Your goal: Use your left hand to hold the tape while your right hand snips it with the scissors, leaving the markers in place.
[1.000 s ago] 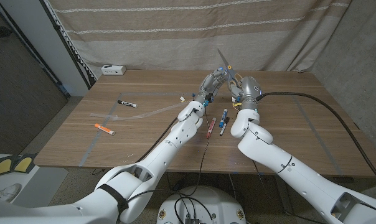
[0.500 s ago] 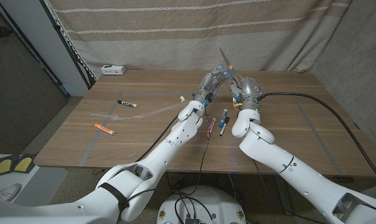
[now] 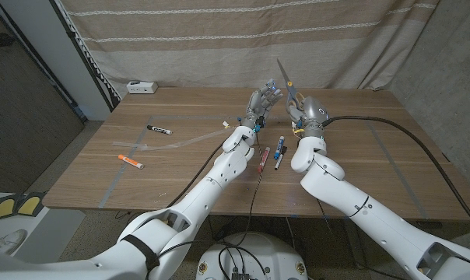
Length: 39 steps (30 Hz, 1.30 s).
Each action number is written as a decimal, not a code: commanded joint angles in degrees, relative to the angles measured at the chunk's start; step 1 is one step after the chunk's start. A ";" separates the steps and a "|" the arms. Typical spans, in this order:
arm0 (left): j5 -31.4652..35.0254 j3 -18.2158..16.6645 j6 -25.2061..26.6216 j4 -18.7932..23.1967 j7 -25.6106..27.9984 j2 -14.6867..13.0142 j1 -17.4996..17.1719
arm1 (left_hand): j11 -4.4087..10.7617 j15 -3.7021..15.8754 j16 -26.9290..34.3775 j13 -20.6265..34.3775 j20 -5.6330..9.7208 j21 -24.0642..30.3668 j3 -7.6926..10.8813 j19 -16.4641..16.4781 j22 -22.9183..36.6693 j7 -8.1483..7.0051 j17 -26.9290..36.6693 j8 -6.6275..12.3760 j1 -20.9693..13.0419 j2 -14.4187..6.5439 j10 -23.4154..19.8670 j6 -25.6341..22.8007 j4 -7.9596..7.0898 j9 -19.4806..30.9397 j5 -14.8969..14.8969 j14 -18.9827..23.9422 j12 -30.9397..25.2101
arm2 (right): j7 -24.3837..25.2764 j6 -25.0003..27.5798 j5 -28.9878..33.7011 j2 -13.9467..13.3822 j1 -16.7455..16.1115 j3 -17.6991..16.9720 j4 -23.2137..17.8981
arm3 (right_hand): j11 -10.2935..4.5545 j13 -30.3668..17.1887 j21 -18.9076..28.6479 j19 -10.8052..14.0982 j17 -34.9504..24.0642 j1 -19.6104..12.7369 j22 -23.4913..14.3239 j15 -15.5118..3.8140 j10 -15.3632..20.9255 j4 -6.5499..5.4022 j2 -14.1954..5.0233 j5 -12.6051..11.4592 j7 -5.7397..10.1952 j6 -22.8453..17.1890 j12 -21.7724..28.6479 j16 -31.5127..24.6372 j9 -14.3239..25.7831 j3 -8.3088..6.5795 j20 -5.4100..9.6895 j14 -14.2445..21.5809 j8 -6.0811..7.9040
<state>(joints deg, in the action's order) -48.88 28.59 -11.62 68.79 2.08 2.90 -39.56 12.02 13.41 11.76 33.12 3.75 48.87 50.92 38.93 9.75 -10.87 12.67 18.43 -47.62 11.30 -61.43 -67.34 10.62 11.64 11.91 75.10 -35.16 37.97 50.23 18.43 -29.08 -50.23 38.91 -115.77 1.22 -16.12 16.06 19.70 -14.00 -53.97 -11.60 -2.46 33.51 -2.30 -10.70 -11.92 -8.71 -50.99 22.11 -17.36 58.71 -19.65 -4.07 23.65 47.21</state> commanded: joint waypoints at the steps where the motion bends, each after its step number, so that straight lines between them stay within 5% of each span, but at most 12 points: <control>1: 0.55 0.10 0.12 3.05 2.89 -1.19 -1.25 | -0.02 -0.13 -0.24 -3.14 5.45 -0.64 1.10 1.41 0.35 0.34 0.02 -0.63 1.11 0.33 0.05 -0.86 0.11 -0.61 0.44 -0.84 2.19 | -0.28 -2.10 -1.81 -0.56 -1.36 -1.66 -1.74 | -1.16 -0.45 0.56 0.95 -0.40 1.56 -0.22 -3.83 1.55 -4.40 -1.08 -0.22 1.03 -0.84 0.39 -0.48 -0.07 -4.80 0.17 0.69 11.68; 4: 0.45 0.10 0.20 3.65 2.88 -1.58 -1.51 | 0.01 -0.12 -0.33 -3.83 5.52 -0.88 1.27 1.63 0.34 0.31 -0.04 -0.74 1.46 0.38 0.14 -1.09 0.13 -0.69 0.45 -1.16 2.73 | -1.11 -4.00 -3.55 -0.97 -2.17 -2.91 -2.57 | -1.53 -0.67 0.62 0.84 -0.60 1.82 -0.32 -3.79 1.34 -4.45 -1.03 -0.13 1.52 -0.53 0.40 -0.56 -0.40 -4.78 0.19 0.59 11.58; 7: 0.25 0.03 0.33 4.11 3.24 -1.68 -1.65 | 0.03 -0.10 -0.35 -4.00 5.59 -1.09 1.45 1.74 0.34 0.57 -0.06 -0.78 1.60 0.30 -0.09 -1.36 0.14 -0.72 0.47 -1.33 2.80 | -1.79 -5.75 -5.16 -1.21 -2.70 -3.86 -2.75 | -1.86 -1.28 0.87 0.84 -1.13 2.34 -0.57 -5.78 1.05 -4.57 -1.10 0.15 2.36 0.16 0.57 -1.11 -0.71 -4.78 0.51 1.12 11.60; 9: 0.57 0.15 -0.08 4.18 3.27 -1.74 -1.59 | 0.01 -0.09 -0.17 -4.21 5.74 -0.21 1.82 4.18 0.80 2.19 -0.02 -0.11 1.89 0.09 -1.01 -3.79 0.08 -0.58 0.39 -1.31 2.74 | -1.04 -6.31 -5.18 -0.91 -3.01 -3.98 -2.75 | -2.02 -2.04 1.47 1.52 -2.00 2.81 -0.88 -7.03 0.71 -4.71 -1.25 0.40 2.12 0.58 0.79 -2.89 -0.91 -4.92 0.88 4.09 11.81; 13: 0.76 0.24 -0.19 4.53 3.45 -1.97 -1.56 | -0.02 -0.10 -0.06 -4.24 5.93 0.05 1.95 4.81 0.86 2.35 0.01 -0.18 1.98 0.16 -1.31 -3.95 0.11 -0.63 0.34 -1.12 2.70 | -0.56 -9.40 -6.11 -1.13 -3.80 -4.73 -2.63 | -2.44 -4.29 3.54 3.68 -5.76 3.29 -1.93 -7.95 1.94 -4.42 -1.27 0.96 2.04 1.20 2.56 -7.10 -1.51 -5.51 3.80 8.56 12.46; 17: 0.81 0.28 0.25 5.15 3.94 -2.47 -1.77 | 0.01 -0.09 -0.22 -4.69 6.08 -0.15 2.07 4.70 0.73 2.13 -0.06 -0.51 2.15 0.42 -1.06 -3.54 0.23 -0.69 0.30 -1.42 3.11 | -0.61 -10.72 -6.88 -1.34 -4.36 -5.41 -2.98 | -4.80 -8.82 6.61 5.62 -12.49 3.28 -4.01 -9.02 4.80 -3.15 -1.07 1.51 1.83 1.47 6.75 -13.19 -1.77 -5.69 5.48 12.21 13.57; 23: 0.86 0.26 1.01 5.99 4.58 -3.34 -2.08 | 0.05 -0.07 -0.45 -4.73 6.20 -0.42 2.26 4.48 0.63 1.93 -0.17 -0.72 2.20 0.46 -1.35 -3.36 0.33 -0.72 0.29 -1.91 3.09 | -2.63 -12.57 -9.64 -2.16 -5.09 -7.10 -4.24 | -5.97 -16.04 10.23 6.70 -19.34 3.14 -6.87 -8.99 4.72 -1.48 -0.95 1.70 3.35 1.09 11.87 -18.99 -1.65 -4.87 6.53 12.65 14.64; 26: 0.90 0.19 0.94 6.25 4.48 -3.73 -2.17 | 0.06 -0.06 -0.57 -4.79 6.27 -0.58 2.36 4.33 0.59 1.80 -0.23 -0.78 2.20 0.44 -1.43 -3.40 0.36 -0.73 0.28 -2.21 3.13 | -4.02 -12.89 -10.86 -2.96 -5.18 -7.72 -5.05 | -7.31 -25.21 13.40 5.67 -23.25 2.58 -9.58 -9.03 0.79 0.27 -0.86 1.62 5.09 2.64 17.56 -21.89 3.08 -3.73 6.61 9.67 17.63; 28: 1.02 0.16 0.82 6.31 4.56 -3.87 -2.15 | 0.08 -0.07 -0.60 -4.91 6.31 -0.67 2.44 4.25 0.58 1.75 -0.25 -0.84 2.18 0.37 -1.36 -3.37 0.35 -0.73 0.28 -2.32 3.25 | -5.12 -13.54 -12.17 -3.39 -5.27 -8.36 -5.34 | -7.19 -27.17 14.12 5.48 -23.99 2.55 -10.09 -9.13 0.12 0.33 -1.03 1.56 5.22 2.46 18.90 -22.49 2.70 -3.61 6.54 9.10 17.54; 35: 1.17 0.09 1.11 6.28 5.10 -4.36 -2.16 | 0.16 0.02 -0.58 -5.06 6.42 -0.83 2.85 4.13 0.59 1.57 -0.26 -1.07 1.68 0.03 -1.50 -3.17 0.40 -0.72 0.27 -2.53 3.36 | -11.13 -17.82 -20.06 -5.77 -6.61 -12.15 -6.46 | -8.12 -41.15 19.91 4.77 -27.99 3.39 -13.61 -9.13 -1.91 -1.06 -1.23 1.73 6.77 6.85 29.73 -26.23 11.11 -3.42 7.53 6.53 22.56; 39: 1.14 0.02 1.24 6.16 5.17 -4.59 -2.22 | 0.19 0.05 -0.59 -5.18 6.44 -0.87 3.03 4.12 0.60 1.45 -0.27 -1.14 1.42 -0.03 -1.45 -3.13 0.42 -0.70 0.26 -2.63 3.49 | -14.58 -19.39 -25.29 -7.01 -7.19 -14.39 -6.91 | -7.82 -44.69 22.21 4.90 -29.13 3.99 -14.97 -9.08 -1.53 -1.50 -1.17 1.77 7.42 8.49 32.95 -27.52 11.80 -3.22 8.12 5.97 24.41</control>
<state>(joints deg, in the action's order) -47.88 28.76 -10.80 74.76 6.67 -0.90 -41.61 12.09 13.41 11.10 27.80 4.51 48.08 53.42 43.28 10.28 -9.01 12.24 17.36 -46.00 11.73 -62.60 -70.20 11.12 10.85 11.95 72.65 -31.90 30.84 35.37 3.63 -33.16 -55.91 29.29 -121.20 -2.83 -58.95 36.89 24.33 -42.41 -50.43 -25.65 -2.80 27.07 -1.66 -11.10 -10.15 -1.74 -43.74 44.95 -44.16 69.70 -21.31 2.65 30.23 56.88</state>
